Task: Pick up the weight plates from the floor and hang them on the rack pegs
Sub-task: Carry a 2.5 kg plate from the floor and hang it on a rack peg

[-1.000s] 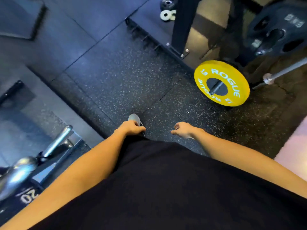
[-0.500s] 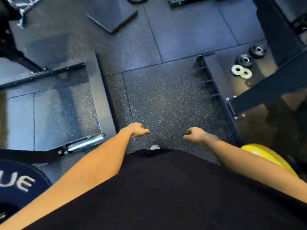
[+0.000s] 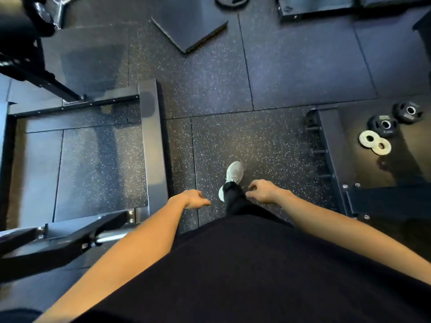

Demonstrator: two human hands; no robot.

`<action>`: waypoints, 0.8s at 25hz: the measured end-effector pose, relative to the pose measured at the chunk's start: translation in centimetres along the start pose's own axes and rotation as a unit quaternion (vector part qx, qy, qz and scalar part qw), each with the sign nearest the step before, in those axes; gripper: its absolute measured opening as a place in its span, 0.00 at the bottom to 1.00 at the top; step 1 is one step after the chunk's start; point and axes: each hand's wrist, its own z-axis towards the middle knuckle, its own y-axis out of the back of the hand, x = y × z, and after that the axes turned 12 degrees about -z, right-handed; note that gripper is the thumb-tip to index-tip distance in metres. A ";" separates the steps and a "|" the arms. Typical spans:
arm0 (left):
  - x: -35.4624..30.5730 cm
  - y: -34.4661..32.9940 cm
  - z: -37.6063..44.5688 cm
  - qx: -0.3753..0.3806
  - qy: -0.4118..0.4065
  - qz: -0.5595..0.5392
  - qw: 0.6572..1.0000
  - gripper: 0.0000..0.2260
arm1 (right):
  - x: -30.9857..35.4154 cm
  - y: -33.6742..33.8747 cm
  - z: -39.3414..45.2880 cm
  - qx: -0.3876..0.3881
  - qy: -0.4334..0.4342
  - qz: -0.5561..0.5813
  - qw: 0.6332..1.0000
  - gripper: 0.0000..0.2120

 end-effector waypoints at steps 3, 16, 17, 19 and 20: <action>-4.3 7.3 3.5 -0.023 0.000 -0.007 1.000 0.22 | -0.1 7.2 5.6 0.008 -0.001 0.025 1.000 0.16; -16.8 37.8 17.7 -0.121 0.007 -0.069 0.990 0.14 | 5.1 37.4 27.2 0.008 -0.003 0.005 1.000 0.21; -17.7 41.1 19.3 -0.119 0.004 -0.063 0.991 0.15 | 5.7 39.4 29.3 0.010 -0.009 0.004 1.000 0.20; -20.0 49.0 22.4 -0.123 -0.008 -0.042 0.991 0.16 | 6.9 44.5 33.1 0.006 -0.026 0.015 1.000 0.17; -21.7 53.0 23.5 -0.122 -0.016 -0.025 0.992 0.17 | 7.7 47.3 34.5 0.004 -0.032 0.028 0.999 0.17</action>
